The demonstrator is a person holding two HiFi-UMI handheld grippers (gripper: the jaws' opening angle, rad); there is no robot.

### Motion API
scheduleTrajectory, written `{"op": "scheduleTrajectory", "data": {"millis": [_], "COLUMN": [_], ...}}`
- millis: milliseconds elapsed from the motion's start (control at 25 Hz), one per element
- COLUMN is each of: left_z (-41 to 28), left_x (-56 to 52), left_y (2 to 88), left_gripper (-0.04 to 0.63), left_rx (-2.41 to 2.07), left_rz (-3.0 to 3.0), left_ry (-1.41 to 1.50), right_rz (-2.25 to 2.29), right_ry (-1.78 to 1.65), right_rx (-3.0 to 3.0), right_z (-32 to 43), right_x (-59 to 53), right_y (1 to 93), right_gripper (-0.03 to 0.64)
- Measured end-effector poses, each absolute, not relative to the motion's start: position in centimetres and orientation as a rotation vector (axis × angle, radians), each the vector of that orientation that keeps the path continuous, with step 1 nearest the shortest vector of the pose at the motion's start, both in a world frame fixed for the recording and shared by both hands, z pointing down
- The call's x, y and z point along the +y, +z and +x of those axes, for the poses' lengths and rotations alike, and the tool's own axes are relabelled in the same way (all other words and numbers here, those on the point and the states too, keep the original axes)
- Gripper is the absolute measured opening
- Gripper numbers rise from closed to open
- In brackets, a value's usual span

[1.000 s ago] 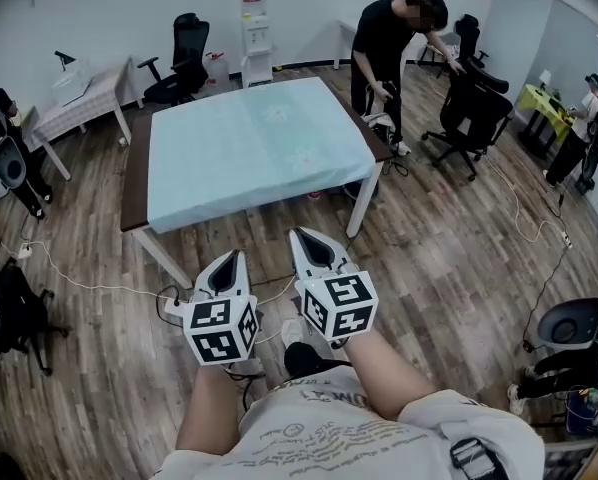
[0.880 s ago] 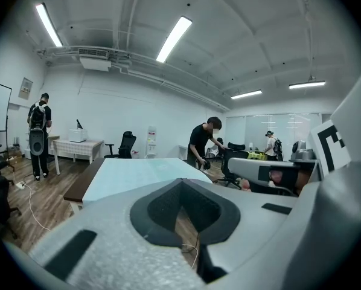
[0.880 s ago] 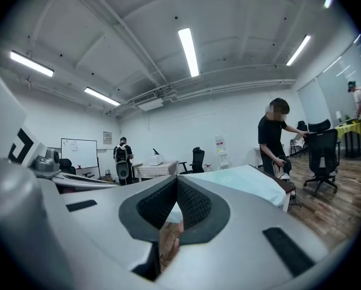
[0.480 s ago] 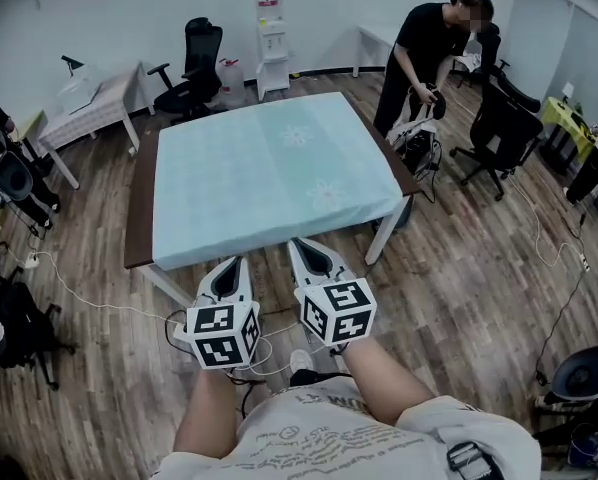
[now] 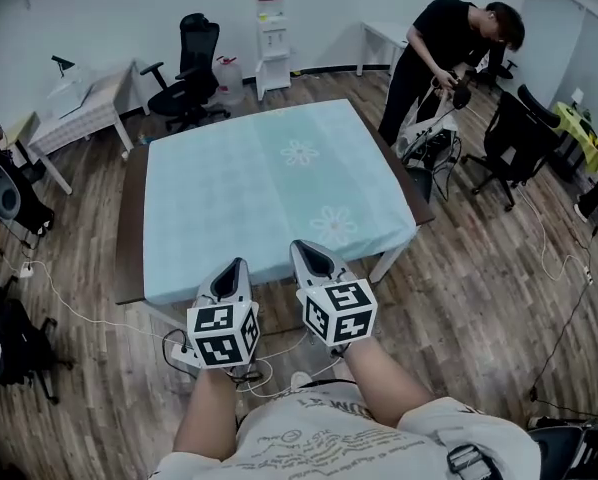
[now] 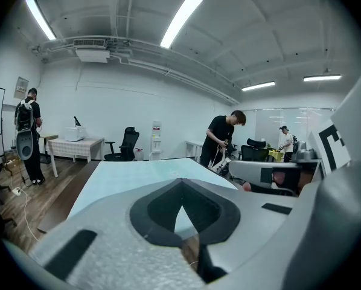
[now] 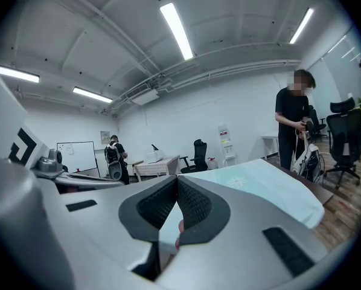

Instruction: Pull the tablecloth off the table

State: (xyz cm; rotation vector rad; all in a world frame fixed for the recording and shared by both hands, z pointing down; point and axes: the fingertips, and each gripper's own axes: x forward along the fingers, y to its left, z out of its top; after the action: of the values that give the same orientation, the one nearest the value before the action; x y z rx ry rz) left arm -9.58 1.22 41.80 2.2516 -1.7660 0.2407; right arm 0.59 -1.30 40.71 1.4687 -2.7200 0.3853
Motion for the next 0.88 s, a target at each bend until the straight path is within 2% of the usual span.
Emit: {"op": "scheduleTrajectory", "data": {"millis": [880], "left_z": [-14.8], "left_x": [-10.7], "left_y": [44.9], "left_gripper": [0.012], "left_rx": [-1.900], "left_rz": [2.142], "left_ry": [0.323], "right_rz": [1.477], "right_ry": [0.447], "right_rx": [-2.671], "right_z": [-1.3], "right_x": [-14.1], "right_y": [43.7], "right_gripper": [0.012]}}
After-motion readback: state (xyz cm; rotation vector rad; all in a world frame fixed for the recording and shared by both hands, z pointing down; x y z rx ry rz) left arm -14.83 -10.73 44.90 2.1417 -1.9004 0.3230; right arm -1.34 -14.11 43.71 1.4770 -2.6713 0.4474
